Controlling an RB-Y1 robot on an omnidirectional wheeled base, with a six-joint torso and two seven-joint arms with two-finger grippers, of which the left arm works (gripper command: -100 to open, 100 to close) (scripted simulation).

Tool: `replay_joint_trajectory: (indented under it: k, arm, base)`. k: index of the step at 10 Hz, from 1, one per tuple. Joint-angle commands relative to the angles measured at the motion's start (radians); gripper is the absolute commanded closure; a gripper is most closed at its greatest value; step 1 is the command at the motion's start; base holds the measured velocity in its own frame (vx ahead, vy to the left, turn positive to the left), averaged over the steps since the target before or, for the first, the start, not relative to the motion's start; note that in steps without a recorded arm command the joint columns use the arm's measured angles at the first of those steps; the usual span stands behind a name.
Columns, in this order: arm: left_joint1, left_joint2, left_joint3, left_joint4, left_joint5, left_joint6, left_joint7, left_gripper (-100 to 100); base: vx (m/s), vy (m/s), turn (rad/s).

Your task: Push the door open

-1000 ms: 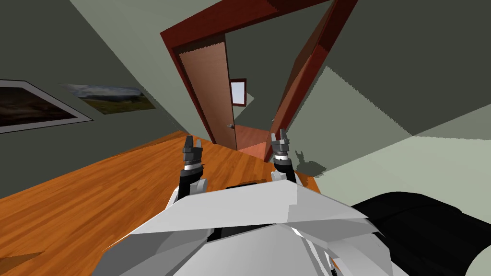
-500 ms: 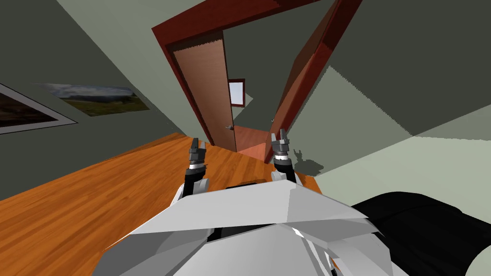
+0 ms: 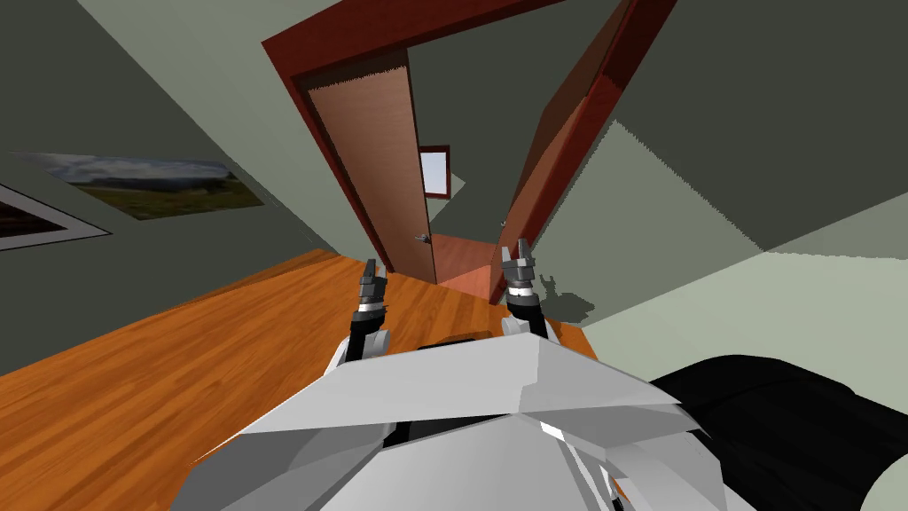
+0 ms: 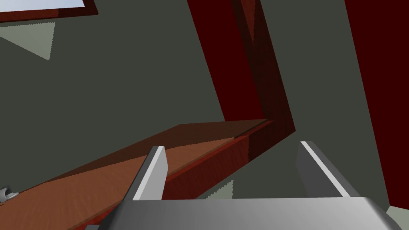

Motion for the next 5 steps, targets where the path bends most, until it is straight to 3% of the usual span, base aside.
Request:
replay_joint_trajectory:
  k: [1,5]
  arm:
    - [-0.017,0.007,-0.001,0.037,0.002,-0.004,0.009,-100]
    - [-0.058,0.020,-0.007,0.138,0.004,-0.019,0.027,-100]
  base:
    - [0.092,0.046,-0.054]
    - [0.089,0.046,-0.058]
